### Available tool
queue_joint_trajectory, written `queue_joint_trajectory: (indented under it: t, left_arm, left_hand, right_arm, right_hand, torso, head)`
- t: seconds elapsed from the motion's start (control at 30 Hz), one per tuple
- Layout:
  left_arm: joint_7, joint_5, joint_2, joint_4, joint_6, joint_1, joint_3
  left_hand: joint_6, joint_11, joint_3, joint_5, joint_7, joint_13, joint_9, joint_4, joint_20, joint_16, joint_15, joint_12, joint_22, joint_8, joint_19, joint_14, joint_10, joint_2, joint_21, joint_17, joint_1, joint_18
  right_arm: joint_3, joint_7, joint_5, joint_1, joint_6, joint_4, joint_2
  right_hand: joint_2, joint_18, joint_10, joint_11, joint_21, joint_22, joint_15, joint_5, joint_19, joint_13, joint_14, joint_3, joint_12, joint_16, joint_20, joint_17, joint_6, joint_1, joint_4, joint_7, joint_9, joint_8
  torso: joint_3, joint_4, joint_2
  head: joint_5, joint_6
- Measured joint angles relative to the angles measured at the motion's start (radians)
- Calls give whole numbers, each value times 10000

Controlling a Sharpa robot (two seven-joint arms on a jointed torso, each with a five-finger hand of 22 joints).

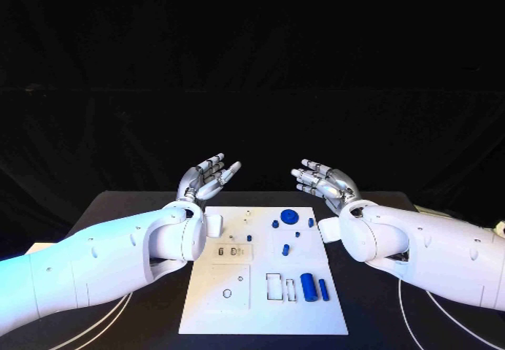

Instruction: Assemble the parts on the task board

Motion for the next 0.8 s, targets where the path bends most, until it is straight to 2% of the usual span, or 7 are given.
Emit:
queue_joint_trajectory:
  t: [0.1,0.17,0.27,0.33,0.5,0.7,0.8]
  left_arm:
    - [5,0,0,-1,70,0,0]
    - [8,0,0,-1,101,0,0]
    - [17,15,-81,89,167,1,0]
    - [70,53,-426,494,363,40,8]
    - [169,161,-911,893,661,18,-1]
    - [210,282,-1366,1718,996,24,16]
    - [186,418,-1531,1940,1130,30,59]
  left_hand:
    - [640,44,0,0,26,81,73,0,1,238,8,194,134,140,853,939,886,183,262,123,182,-1]
    - [1399,13,44,0,84,152,142,-45,7,475,-66,371,295,290,1868,1781,1901,317,590,220,317,246]
    - [2479,-92,75,0,226,208,220,-196,-3,757,-222,564,467,472,3071,2783,3087,470,989,325,470,403]
    - [3167,-186,51,0,328,233,262,-338,-28,937,-345,680,558,589,3797,3427,3818,545,1245,384,544,474]
    - [4336,-417,24,0,551,265,293,-612,-212,1327,-675,812,724,750,5193,4794,5086,703,1760,579,702,628]
    - [5099,-621,-46,0,706,277,293,-847,-406,1496,-939,868,792,811,6225,5793,5962,816,2089,776,816,630]
    - [5451,-686,-152,0,662,276,275,-1045,-476,1432,-1018,770,773,769,6697,6156,6349,870,2167,864,869,630]
  right_arm:
    - [-60,-311,-262,111,664,-119,25]
    - [-82,-465,-391,154,990,-162,35]
    - [-99,-652,-562,192,1392,-197,51]
    - [-139,-706,-1416,371,1370,-269,-125]
    - [17,-765,-3487,678,1207,-351,-406]
    - [33,-1045,-5674,882,1217,-261,-544]
    - [67,-1243,-6664,1057,1231,-346,-598]
  right_hand:
    - [13,228,744,57,129,59,42,0,577,44,773,32,74,84,32,48,564,403,-243,39,43,73]
    - [23,325,1514,49,276,126,14,0,1254,90,1573,55,175,173,47,92,1132,675,-416,78,85,109]
    - [33,492,2609,-34,511,221,-92,-12,2227,142,2687,102,274,284,50,151,2068,978,-614,155,144,233]
    - [45,627,3325,-126,691,273,-201,-63,2874,154,3415,164,325,331,33,175,2865,1148,-725,260,189,284]
    - [8,780,4531,-333,1024,340,-450,-116,4020,169,4710,330,375,473,-97,214,4259,1260,-947,478,231,310]
    - [3,929,5542,-534,1371,383,-743,-146,5082,181,5962,561,375,578,-345,264,5299,1343,-1178,735,262,310]
    - [-46,928,6003,-653,1598,439,-922,-180,5591,196,6601,679,375,708,-529,326,5668,1392,-1283,726,273,310]
  torso:
    - [1,0,1]
    - [0,0,1]
    - [-8,3,7]
    - [-30,77,114]
    - [-84,227,413]
    - [-115,351,756]
    - [-146,438,919]
  head:
    - [0,-1]
    - [0,-1]
    - [-9,-1]
    - [-141,-1]
    - [-345,23]
    - [-491,116]
    - [-614,143]
